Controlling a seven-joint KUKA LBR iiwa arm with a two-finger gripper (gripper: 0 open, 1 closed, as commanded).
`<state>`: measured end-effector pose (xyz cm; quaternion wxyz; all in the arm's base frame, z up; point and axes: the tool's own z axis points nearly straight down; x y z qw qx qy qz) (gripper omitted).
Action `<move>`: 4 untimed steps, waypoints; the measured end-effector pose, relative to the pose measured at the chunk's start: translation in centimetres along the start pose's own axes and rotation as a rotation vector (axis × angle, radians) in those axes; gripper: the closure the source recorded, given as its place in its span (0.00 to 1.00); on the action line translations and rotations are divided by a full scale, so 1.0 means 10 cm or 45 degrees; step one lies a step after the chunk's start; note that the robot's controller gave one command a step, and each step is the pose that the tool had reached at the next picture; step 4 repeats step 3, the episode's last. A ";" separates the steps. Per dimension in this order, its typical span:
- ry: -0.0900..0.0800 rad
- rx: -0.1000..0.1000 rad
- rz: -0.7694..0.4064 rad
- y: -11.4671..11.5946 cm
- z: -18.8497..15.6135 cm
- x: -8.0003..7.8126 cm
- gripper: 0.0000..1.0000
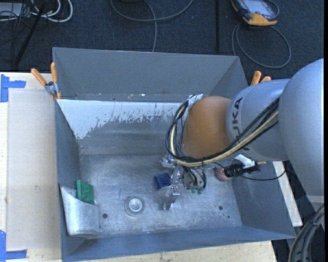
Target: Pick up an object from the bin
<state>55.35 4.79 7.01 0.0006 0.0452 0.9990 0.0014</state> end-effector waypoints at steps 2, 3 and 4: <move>-0.005 0.003 -0.310 0.04 -1.02 -0.02 1.00; -0.008 0.002 -0.327 0.14 -1.69 0.03 1.00; -0.008 0.002 -0.327 0.14 -1.69 0.03 1.00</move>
Offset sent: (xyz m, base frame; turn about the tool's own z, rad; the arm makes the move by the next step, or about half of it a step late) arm 0.0000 0.0000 0.0000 0.0000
